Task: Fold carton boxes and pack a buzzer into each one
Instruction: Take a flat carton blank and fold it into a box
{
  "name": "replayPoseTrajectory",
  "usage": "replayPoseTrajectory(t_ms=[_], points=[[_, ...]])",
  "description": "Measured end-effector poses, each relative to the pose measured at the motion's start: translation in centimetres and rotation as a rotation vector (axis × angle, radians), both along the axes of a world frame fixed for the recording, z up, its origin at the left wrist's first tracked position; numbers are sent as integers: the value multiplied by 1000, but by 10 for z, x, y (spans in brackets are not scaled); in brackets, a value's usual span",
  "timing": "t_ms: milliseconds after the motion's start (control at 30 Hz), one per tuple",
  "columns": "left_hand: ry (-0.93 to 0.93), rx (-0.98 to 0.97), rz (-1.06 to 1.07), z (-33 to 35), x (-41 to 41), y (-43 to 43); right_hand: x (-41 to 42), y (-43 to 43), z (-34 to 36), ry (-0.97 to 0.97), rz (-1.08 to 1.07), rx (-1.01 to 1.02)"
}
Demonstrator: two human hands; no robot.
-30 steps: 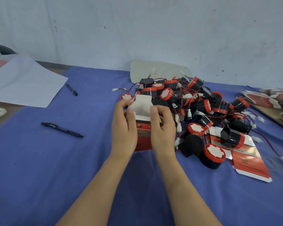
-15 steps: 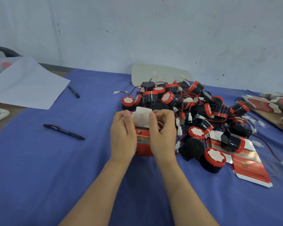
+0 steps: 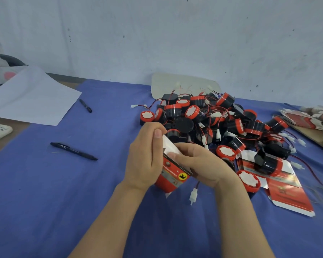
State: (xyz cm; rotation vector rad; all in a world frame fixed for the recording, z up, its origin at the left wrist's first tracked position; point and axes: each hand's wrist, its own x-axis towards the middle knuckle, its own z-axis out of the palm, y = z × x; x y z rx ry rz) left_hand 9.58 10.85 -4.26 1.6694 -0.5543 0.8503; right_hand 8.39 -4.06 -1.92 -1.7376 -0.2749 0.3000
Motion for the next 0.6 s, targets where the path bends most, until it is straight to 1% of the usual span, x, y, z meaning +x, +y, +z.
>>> replayPoseTrajectory(t_ms=[67,233,300,367,433,600], points=[[-34,25,-19,2,-2,-1,-1,-1,0,-37,-10,-57],[-34,-6,-53,0,-1,0,-1,2,0,-78,-35,-91],[-45,-19,-48,-1,0,1,-2,3,1,-69,-35,-22],[-57,-39,-50,-1,2,1,-4,5,3,-1,-64,129],[-71,-49,-48,-1,2,1,-5,8,6,40,-104,210],[-56,-30,-68,-1,-1,2,-5,9,6,-45,-107,90]])
